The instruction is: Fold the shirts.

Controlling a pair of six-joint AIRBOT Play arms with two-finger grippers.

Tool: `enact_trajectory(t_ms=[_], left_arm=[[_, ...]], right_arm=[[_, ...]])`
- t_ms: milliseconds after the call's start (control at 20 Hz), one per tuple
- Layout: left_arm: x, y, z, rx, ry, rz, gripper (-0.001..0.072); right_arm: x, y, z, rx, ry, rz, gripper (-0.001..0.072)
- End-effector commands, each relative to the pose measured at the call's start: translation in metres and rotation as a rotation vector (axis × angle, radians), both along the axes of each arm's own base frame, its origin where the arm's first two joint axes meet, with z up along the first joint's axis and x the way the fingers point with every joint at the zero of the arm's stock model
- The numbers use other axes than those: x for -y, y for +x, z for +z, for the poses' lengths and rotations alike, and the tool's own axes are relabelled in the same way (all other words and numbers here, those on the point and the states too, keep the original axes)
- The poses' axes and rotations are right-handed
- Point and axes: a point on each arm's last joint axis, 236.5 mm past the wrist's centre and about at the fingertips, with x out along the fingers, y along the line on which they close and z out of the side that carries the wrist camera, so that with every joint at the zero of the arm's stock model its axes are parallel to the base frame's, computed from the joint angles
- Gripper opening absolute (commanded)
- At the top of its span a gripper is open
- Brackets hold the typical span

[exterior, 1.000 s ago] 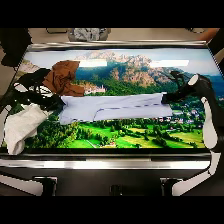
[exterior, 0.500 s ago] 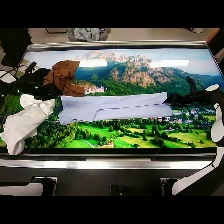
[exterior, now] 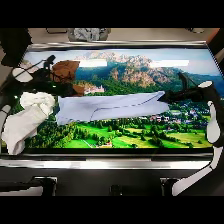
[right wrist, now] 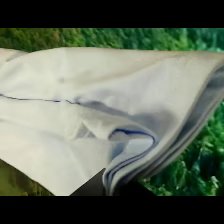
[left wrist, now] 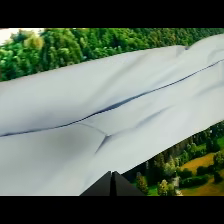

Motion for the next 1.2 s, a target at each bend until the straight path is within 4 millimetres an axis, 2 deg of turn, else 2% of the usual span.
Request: enact_trajectory(t_ms=[0, 100, 250, 400, 550, 750, 850, 950, 1050, 1150], left_arm=[[0.09, -0.001, -0.023, 0.003, -0.105, -0.063, 0.0031], [0.147, -0.005, -0.043, -0.05, -0.223, -0.054, 0.0031], [0.209, -0.016, -0.071, -0.217, -0.414, 0.006, 0.003], [0.244, -0.026, -0.096, -0.294, -0.448, -0.01, 0.003], [0.276, -0.034, -0.105, -0.324, -0.478, -0.041, 0.003], [0.315, -0.042, -0.107, -0.375, -0.558, -0.048, 0.0029], [0.316, -0.039, -0.106, -0.366, -0.566, -0.058, 0.0029], [0.293, -0.03, -0.093, -0.309, -0.536, -0.112, 0.0027], [0.247, -0.014, -0.071, -0.225, -0.428, -0.152, 0.0027], [0.185, 0.01, -0.033, -0.113, -0.338, -0.15, 0.0027]], right_arm=[[-0.013, -0.008, 0.076, 0.123, -0.001, 0.041, 0.0047], [-0.023, -0.026, 0.117, 0.155, -0.008, 0.066, 0.0047], [-0.047, -0.055, 0.171, 0.206, -0.016, 0.118, 0.0047], [-0.065, -0.08, 0.217, 0.285, -0.042, 0.147, 0.0048], [-0.07, -0.098, 0.257, 0.358, -0.061, 0.108, 0.0048], [-0.075, -0.117, 0.285, 0.406, -0.072, 0.085, 0.0048], [-0.071, -0.112, 0.284, 0.408, -0.08, 0.062, 0.0048], [-0.067, -0.096, 0.278, 0.41, -0.073, 0.033, 0.0048], [-0.085, -0.08, 0.266, 0.399, -0.042, 0.053, 0.0048], [-0.126, -0.062, 0.257, 0.413, 0.015, 0.098, 0.0048]])
